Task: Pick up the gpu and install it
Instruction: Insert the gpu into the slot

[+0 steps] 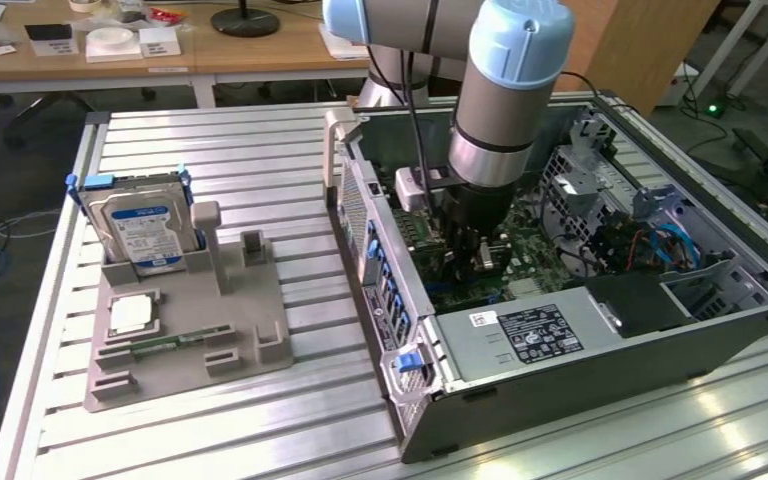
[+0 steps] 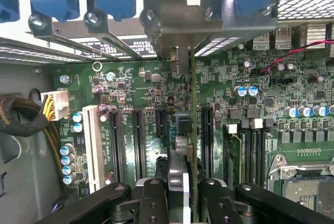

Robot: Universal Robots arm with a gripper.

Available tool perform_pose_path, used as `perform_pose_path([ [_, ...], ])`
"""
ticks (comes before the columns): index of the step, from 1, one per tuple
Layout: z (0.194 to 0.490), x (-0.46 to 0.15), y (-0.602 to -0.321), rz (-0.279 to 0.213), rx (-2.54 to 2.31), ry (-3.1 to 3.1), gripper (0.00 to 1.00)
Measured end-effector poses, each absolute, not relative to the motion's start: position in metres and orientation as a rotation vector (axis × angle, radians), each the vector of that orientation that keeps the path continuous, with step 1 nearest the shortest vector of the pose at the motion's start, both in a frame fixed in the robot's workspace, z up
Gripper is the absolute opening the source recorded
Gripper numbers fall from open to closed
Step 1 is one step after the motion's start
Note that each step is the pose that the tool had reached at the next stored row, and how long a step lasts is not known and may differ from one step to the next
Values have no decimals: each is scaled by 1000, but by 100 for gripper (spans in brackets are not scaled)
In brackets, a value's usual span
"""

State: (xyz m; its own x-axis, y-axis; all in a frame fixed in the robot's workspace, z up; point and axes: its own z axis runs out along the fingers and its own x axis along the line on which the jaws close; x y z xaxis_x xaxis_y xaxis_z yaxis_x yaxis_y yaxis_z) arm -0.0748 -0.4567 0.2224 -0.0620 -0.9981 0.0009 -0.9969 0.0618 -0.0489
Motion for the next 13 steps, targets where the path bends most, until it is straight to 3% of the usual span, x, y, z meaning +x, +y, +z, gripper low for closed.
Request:
perform_pose_path([
  [13, 221, -75, -455, -56, -2129, 2265, 28],
])
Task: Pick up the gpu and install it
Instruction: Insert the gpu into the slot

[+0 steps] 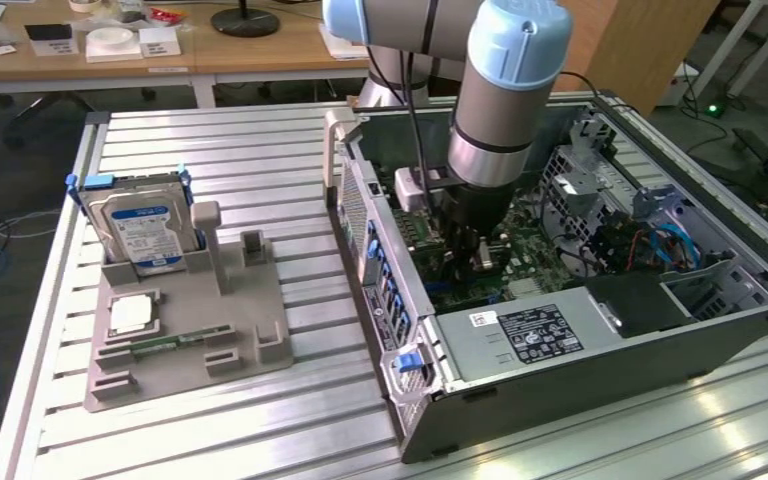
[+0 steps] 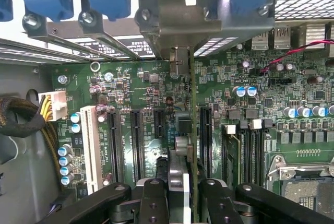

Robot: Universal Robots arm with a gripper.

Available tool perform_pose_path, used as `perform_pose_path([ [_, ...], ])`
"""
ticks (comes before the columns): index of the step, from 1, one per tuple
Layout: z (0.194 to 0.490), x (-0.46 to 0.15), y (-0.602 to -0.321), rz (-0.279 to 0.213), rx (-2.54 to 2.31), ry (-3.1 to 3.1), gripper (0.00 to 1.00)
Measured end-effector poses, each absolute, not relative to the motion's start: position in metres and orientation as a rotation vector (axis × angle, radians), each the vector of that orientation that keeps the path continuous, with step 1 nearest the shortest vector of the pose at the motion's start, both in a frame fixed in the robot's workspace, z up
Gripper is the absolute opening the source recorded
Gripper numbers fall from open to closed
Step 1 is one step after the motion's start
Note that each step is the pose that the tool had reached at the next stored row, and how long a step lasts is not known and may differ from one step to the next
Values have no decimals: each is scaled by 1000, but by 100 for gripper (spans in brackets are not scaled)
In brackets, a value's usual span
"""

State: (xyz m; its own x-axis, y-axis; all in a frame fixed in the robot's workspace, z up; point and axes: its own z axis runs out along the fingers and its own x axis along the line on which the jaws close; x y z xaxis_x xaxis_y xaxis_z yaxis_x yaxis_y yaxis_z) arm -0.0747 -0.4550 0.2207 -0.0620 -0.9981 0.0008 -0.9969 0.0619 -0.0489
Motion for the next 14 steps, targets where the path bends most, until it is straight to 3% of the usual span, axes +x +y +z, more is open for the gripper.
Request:
perform_pose_path([
  [14, 214, -76, -455, -55, -2128, 2264, 28],
])
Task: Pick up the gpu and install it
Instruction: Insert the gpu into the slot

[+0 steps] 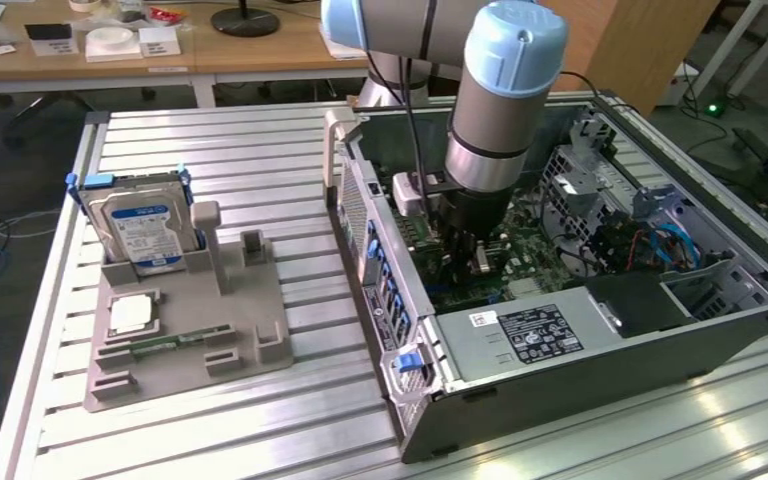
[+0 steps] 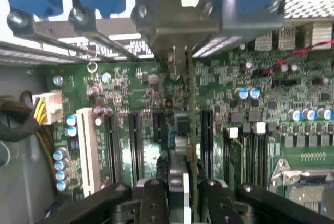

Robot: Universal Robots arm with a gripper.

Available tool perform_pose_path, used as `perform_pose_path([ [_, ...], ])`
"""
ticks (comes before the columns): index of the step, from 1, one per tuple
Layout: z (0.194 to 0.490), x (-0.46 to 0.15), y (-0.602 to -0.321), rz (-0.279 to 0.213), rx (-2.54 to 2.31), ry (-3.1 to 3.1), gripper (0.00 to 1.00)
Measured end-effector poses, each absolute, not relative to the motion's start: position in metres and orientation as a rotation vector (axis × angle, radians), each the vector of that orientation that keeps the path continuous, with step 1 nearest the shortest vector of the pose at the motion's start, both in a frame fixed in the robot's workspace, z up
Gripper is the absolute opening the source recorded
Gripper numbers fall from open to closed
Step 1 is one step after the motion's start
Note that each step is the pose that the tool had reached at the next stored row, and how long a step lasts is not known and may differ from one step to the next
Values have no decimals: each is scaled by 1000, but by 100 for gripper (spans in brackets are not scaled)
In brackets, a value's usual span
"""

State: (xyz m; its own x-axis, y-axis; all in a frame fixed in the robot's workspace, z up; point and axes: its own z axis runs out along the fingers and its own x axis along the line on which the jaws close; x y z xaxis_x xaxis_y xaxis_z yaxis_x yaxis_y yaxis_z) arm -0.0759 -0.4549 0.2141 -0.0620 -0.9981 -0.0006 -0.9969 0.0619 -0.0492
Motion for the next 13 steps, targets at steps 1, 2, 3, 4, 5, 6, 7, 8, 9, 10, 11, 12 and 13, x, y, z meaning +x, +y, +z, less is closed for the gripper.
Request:
perform_pose_path([
  [1, 214, -76, -455, -56, -2128, 2265, 28],
  [2, 214, -76, -455, -56, -2129, 2265, 28],
  [3, 214, -76, -455, -56, -2129, 2265, 28],
  [4, 214, -76, -455, -56, -2129, 2266, 28],
  [5, 213, -76, -455, -56, -2129, 2266, 28],
  [6, 213, -76, -455, -56, -2129, 2266, 28],
  [7, 213, -76, -455, -56, -2129, 2266, 28],
  [8, 213, -76, -455, -56, -2129, 2265, 28],
  [9, 212, -76, -455, -56, -2129, 2265, 28],
  [10, 211, -76, -455, -55, -2129, 2265, 28],
  [11, 210, -76, -455, -56, -2129, 2265, 28],
  [12, 210, -76, -455, -55, -2129, 2265, 28],
  [13, 211, -76, -455, -56, -2129, 2265, 28],
])
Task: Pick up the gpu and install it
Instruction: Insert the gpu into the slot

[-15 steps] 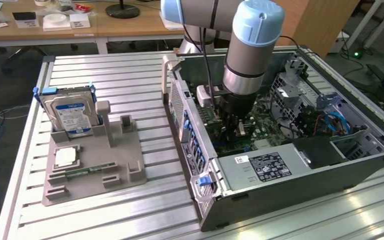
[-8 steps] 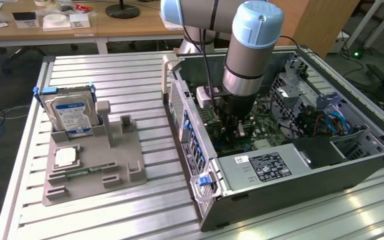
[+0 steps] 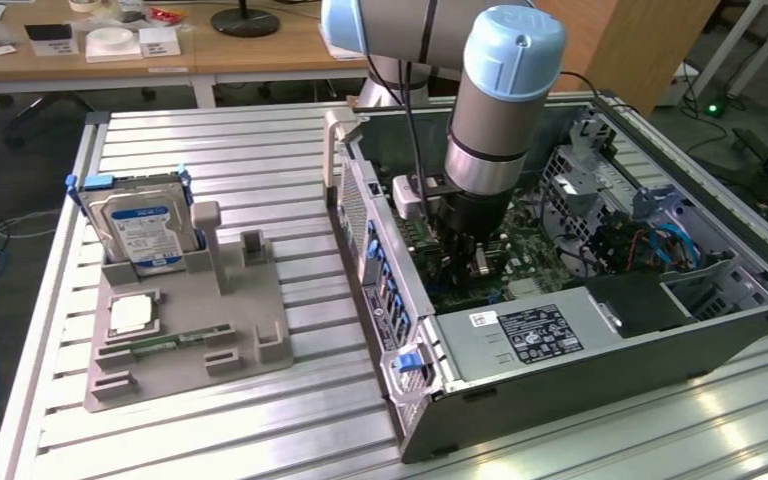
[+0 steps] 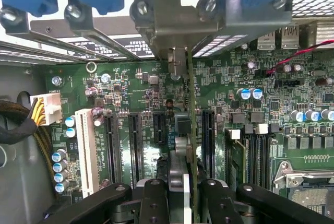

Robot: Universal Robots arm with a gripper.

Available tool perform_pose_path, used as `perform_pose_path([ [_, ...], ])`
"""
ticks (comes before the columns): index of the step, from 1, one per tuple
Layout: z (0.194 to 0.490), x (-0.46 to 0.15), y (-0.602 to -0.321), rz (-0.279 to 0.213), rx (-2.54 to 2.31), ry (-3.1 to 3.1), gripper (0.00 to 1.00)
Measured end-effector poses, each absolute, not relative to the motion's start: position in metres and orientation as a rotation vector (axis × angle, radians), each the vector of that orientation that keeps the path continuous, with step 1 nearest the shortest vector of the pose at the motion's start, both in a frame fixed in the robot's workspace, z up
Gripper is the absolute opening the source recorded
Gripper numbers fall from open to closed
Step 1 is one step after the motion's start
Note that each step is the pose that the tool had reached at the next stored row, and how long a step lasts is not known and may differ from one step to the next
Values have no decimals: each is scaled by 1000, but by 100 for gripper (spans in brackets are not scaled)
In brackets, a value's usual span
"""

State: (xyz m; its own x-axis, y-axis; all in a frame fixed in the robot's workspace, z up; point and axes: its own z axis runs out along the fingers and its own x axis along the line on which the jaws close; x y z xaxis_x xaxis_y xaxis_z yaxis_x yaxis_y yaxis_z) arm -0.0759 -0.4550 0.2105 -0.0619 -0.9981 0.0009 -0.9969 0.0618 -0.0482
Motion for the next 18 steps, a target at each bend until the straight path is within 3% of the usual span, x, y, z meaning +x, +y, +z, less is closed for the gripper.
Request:
perform_pose_path([
  [17, 211, -76, -455, -56, -2129, 2265, 29],
  [18, 211, -76, -455, -56, -2129, 2265, 35],
])
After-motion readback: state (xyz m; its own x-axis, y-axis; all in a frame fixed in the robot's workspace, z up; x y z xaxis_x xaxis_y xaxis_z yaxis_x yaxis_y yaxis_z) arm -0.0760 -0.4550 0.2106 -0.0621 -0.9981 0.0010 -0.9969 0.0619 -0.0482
